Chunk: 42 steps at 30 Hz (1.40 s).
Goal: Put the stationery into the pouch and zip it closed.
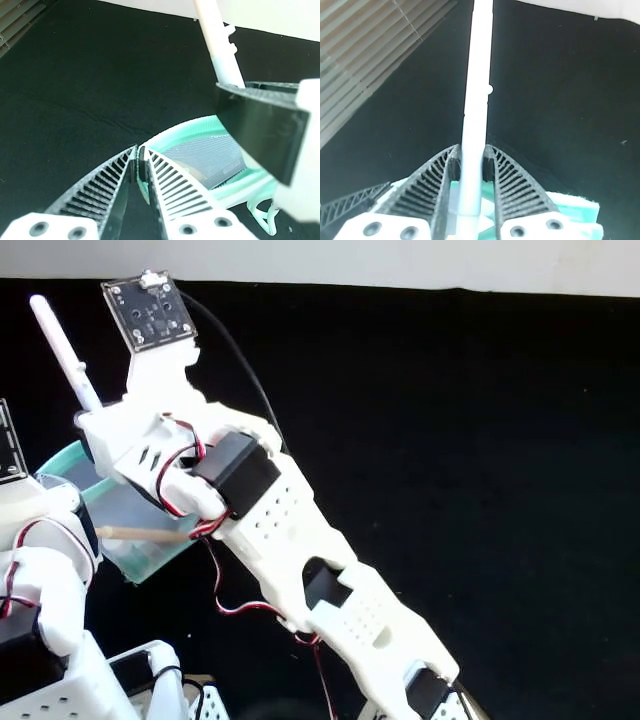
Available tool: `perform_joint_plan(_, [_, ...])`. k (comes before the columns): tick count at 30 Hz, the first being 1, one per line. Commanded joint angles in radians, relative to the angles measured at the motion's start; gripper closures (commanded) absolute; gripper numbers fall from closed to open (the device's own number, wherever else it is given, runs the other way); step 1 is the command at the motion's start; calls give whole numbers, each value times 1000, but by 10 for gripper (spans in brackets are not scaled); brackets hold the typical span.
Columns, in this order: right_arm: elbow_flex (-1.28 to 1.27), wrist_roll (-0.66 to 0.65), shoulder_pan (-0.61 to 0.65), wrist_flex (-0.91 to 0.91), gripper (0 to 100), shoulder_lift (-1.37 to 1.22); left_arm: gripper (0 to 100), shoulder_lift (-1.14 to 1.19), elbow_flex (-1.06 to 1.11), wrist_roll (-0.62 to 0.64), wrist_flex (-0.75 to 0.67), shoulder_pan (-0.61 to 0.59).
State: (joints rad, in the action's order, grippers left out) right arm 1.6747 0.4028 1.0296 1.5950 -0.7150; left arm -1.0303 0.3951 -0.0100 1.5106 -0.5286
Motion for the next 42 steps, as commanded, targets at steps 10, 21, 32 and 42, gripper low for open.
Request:
perform_joint_plan(10, [99, -106, -54, 137, 991, 206, 994, 7, 21, -3, 2, -10])
perform_joint_plan(21, [97, -239, -168, 171, 991, 340, 994, 7, 21, -3, 2, -10])
perform_joint_plan(32, [94, -419, -202, 171, 991, 401, 994, 7, 21, -3, 2, -10])
perform_joint_plan(42, [-338, -615, -294, 171, 991, 602, 994, 5, 21, -3, 3, -10])
